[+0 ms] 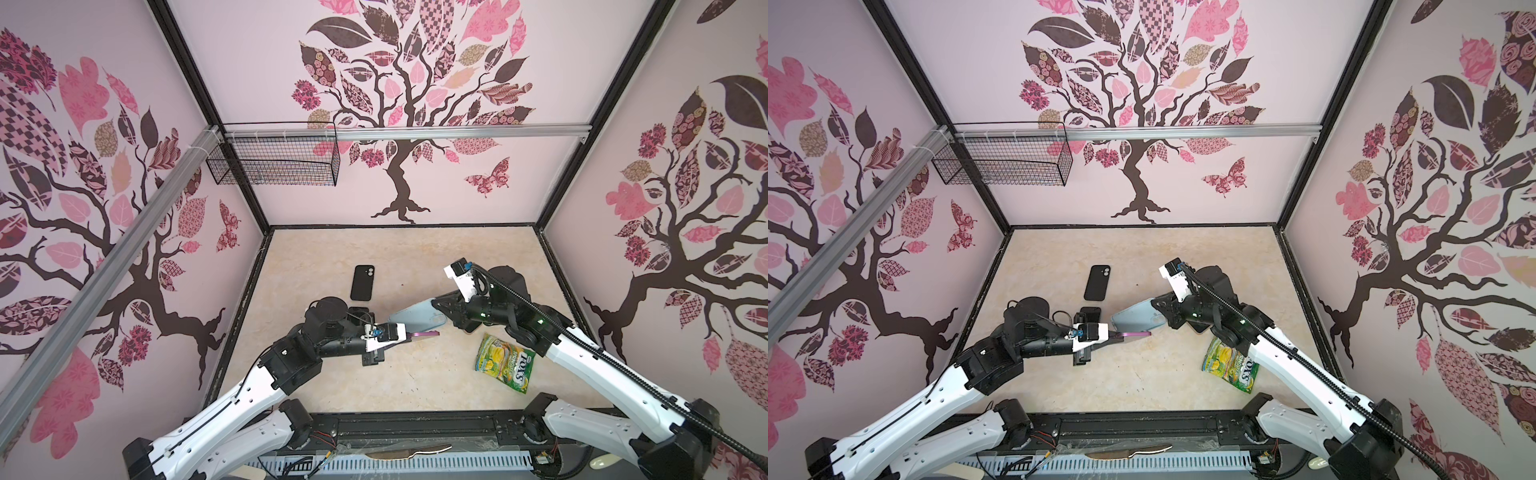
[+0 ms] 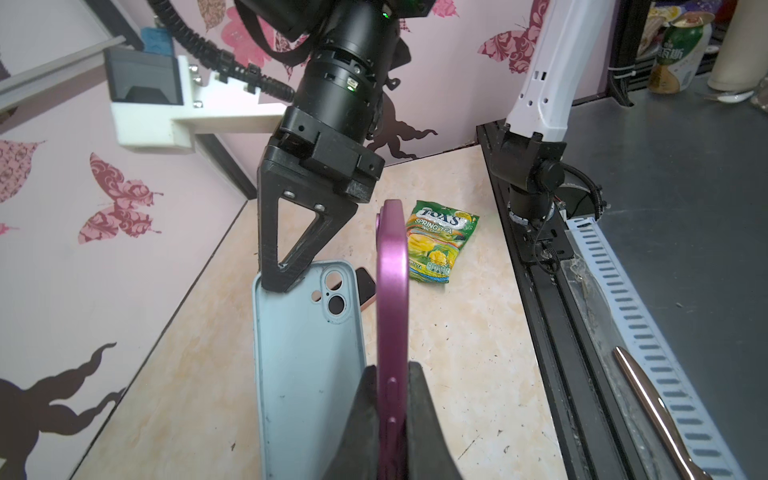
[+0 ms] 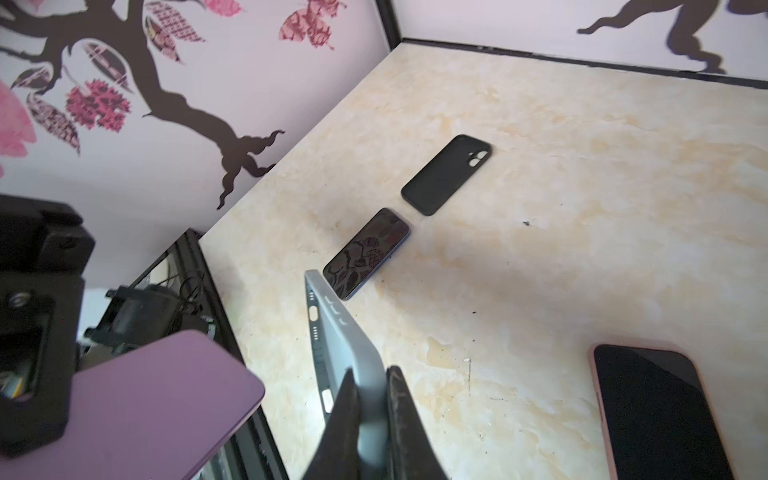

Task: Take the phone out of the phone case
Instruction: 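Pull the pale blue case away with the right gripper while the left holds the phone, then draw the right gripper with the case away from the left gripper holding the phone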

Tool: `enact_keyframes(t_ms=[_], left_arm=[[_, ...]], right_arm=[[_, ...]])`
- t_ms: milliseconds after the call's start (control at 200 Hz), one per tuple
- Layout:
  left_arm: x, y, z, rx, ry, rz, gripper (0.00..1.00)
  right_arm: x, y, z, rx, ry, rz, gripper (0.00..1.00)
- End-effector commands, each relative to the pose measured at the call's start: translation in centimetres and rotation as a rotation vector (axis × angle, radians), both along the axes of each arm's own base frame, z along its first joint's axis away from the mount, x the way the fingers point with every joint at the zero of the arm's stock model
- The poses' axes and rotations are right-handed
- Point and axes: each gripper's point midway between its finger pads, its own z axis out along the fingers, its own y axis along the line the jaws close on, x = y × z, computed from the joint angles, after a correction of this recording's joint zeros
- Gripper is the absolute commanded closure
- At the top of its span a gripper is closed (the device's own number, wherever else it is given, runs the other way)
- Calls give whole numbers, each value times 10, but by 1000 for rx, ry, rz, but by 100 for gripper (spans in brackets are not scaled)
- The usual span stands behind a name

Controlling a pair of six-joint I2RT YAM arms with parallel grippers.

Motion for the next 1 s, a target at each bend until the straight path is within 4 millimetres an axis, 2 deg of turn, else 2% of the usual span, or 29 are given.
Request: enact_keyframes(t_ms=[0,90,160,325,430,535,785,940,995], left_arm=[[25,1,11,-112,137,135,100],[41,4,9,-160,279,196,100],[56,8,-1,-165,374,266,100],[99,20,-40,-98,587,563,100],[120,38,-65,-30,715,803,100],[124,42,-81,75,784,878,100],[126,49,-104,141,924,1009,100],[125,54,-117,158,1002,1091,100],[121,47,-123,164,1014,1035,100]], right_arm=[[20,-22,16,49,-45,-204,100],[25,-36,12,44,-64,-283,100],[25,-43,6,36,-64,-322,100],[28,-57,-10,22,9,-423,100],[30,-61,-22,2,60,-462,100],[31,-59,-35,-23,129,-475,100],[31,-50,-67,-147,295,-462,100],[35,-38,-63,-89,301,-431,100],[31,-31,-58,-52,281,-386,99]])
